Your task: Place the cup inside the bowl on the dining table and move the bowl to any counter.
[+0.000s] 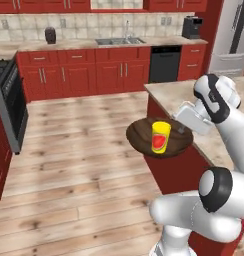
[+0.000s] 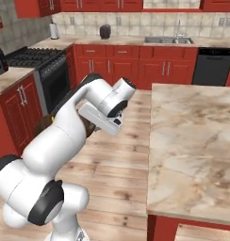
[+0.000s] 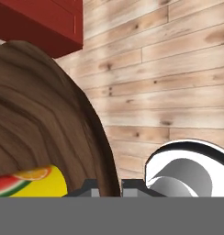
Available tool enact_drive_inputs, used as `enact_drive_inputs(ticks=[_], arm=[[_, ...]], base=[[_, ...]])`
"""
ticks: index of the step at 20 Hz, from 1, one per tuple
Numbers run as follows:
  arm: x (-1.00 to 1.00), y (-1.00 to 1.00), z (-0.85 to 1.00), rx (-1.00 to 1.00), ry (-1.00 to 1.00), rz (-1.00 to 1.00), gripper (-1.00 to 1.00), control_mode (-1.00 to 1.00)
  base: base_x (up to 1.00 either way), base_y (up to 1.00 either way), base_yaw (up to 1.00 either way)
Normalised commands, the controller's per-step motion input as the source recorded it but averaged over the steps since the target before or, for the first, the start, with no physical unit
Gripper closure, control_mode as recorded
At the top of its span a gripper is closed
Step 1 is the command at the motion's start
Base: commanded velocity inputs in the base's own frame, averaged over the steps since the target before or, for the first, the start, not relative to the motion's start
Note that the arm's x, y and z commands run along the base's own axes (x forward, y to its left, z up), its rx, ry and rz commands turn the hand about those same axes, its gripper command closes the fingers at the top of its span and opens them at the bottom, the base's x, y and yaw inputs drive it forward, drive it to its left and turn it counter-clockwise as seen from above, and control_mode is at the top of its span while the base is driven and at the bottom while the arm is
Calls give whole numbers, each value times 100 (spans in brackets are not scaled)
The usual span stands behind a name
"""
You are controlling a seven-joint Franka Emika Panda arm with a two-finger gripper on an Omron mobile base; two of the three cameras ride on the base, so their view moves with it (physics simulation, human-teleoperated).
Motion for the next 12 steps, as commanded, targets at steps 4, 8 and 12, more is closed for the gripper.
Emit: enact_drive_inputs(ticks=[4,8,12], arm=[[0,0,0,0,0,0,100,100],[0,0,0,0,0,0,100,100],[0,0,0,0,0,0,100,100]], base=[[87,54,0],[100,43,0],[100,19,0]])
